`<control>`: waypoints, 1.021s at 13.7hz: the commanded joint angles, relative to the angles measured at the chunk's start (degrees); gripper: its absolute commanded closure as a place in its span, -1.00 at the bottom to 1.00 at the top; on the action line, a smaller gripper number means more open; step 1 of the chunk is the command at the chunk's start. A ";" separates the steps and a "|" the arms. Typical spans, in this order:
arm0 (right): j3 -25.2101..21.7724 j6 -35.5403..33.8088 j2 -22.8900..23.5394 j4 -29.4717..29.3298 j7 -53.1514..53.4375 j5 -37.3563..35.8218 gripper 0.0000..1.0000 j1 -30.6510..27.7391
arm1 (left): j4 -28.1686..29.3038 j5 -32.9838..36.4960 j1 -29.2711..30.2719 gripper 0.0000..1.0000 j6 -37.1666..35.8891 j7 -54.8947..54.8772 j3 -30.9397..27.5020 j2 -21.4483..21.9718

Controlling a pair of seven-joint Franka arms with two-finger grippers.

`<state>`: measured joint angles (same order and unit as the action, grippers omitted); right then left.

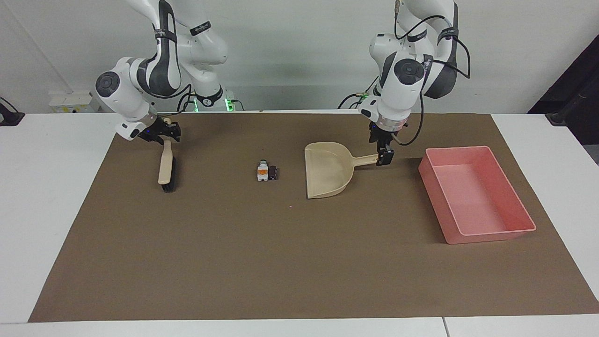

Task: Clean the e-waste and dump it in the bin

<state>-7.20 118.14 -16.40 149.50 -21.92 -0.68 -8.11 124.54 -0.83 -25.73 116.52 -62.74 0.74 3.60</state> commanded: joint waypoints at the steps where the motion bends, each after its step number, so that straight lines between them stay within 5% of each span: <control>1: 0.35 0.34 -1.09 0.96 -1.81 0.24 0.02 -0.86 | 1.14 0.30 -2.13 -0.97 2.05 1.92 -0.56 -1.05; 4: 0.35 0.34 -1.09 0.96 -1.81 0.24 0.04 -0.95 | 4.04 0.30 -2.48 -0.97 7.49 2.79 -0.56 -2.63; 14: 0.26 0.34 -1.09 0.88 -1.19 0.24 0.83 -1.03 | 9.24 0.39 -3.54 -0.83 12.86 4.20 -0.56 -2.37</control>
<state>-7.22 118.12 -16.41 149.55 -22.02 -0.66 -8.18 131.89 -0.82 -28.14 127.55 -60.32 0.75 -0.25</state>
